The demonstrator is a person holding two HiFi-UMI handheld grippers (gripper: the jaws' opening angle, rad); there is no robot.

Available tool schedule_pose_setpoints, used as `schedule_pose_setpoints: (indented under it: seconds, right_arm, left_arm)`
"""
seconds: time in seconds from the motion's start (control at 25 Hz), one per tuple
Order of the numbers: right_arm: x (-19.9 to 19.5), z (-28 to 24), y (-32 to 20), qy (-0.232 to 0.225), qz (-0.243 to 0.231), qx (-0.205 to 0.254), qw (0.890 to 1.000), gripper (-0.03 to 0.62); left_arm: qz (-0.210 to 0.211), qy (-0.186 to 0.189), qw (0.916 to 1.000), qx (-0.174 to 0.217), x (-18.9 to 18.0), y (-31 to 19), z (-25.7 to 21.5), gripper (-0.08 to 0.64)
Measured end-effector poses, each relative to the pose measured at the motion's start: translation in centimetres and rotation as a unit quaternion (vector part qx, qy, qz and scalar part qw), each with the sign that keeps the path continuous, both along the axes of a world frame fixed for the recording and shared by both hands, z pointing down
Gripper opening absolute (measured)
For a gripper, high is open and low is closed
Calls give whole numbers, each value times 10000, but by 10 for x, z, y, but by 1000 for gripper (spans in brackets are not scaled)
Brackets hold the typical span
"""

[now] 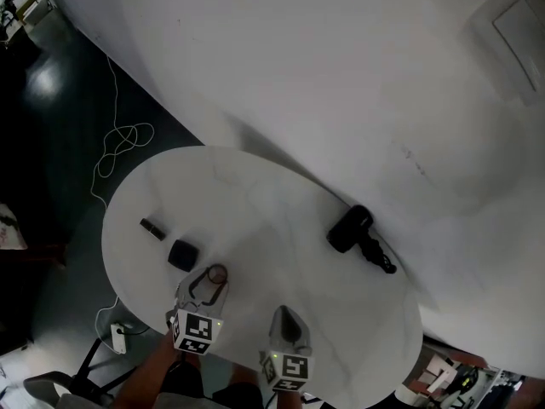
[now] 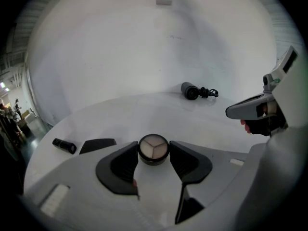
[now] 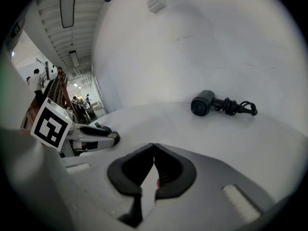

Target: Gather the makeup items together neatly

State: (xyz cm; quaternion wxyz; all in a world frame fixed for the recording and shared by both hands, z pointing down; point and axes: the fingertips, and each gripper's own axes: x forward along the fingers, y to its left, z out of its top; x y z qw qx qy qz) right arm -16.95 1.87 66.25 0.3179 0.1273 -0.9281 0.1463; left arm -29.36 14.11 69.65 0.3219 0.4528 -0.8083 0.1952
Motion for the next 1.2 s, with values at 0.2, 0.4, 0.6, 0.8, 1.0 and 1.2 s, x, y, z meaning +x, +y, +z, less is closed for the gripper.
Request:
schedule_pose_setpoints:
  seconds: [0.2,0.4,0.6,0.8,1.0,1.2]
  right_arm:
    - [-5,4,-3,-16,35,-26,10000,5]
    - [-8,5,-6,-42,33,-44,10000,5]
    - [-8,4,-7,-27,54,-43,10000,5]
    - [-7,-1,-6,-92,65,-18,9999,5]
    - [-2,-10,-8,-131,133,36,9998,5]
    - [3,-29,-9,-268,149,172,9994,5]
  left_arm:
    - [42,55,10000,-50,2,-1,8,216]
    - [25,152,9999,-5,3,-2,9,218]
    - [139,250,9996,64,5,-7,4,299]
    - [138,161,9997,98,4,-8,-3,301]
    - [164,53,9997,165,3,-9,-15,301]
    - [159,-67,9994,285,5,-11,-39,301]
